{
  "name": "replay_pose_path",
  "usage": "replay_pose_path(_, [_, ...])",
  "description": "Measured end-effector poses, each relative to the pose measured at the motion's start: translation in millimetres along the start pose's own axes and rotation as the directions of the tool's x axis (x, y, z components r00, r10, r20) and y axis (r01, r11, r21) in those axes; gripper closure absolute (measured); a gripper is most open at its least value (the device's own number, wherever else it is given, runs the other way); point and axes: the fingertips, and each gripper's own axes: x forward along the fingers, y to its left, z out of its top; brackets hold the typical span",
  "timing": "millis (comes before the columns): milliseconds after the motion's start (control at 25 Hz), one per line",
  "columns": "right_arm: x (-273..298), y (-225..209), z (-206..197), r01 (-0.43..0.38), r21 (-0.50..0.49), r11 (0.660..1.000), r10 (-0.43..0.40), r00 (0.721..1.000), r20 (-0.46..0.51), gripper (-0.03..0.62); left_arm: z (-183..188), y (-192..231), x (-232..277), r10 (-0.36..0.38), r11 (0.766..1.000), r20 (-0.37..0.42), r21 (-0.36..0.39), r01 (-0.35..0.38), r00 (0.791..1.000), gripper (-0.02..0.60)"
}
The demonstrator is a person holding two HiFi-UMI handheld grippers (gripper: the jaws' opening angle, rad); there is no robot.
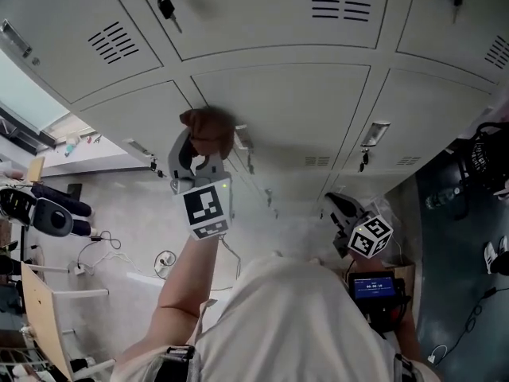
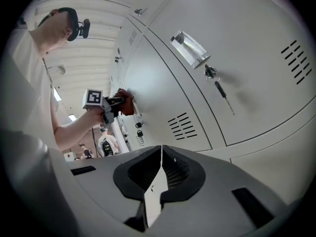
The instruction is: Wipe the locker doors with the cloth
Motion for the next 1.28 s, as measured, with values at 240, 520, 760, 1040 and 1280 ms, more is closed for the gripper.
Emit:
replay_pose_path(240, [3,4,-4,0.001,0.003,1.0,-0.001,1.0,-0.012,0.576,15,-13,0,-0.003,1.0,0.058,-0.011,0.004,0.998,0.509])
replay_pose_path(520, [-17,-10,-2,0.06,0.016,0.998,-0.06,0.998,0.009,0.576,46,-96,7,-0.178,0.984,0.144,0.024,0.177,0.973,0.509])
replay_pose_path(760, [-34,-15,1,0.096,0.02,0.995,-0.096,0.995,0.037,0.576,70,-190,11,-0.359,0.933,0.171,0.052,0.355,0.918,0.509])
replay_pose_path(1040, [-54,-24,3,0.135,0.032,0.99,-0.137,0.989,0.062,0.576,118,-251,15,-0.454,0.885,0.238,0.013,0.465,0.858,0.509])
replay_pose_path(1280, [-55,-26,9,0.128,0.026,0.991,-0.13,0.989,0.068,0.576,113,-173,14,-0.313,0.924,0.29,-0.125,0.36,0.904,0.509])
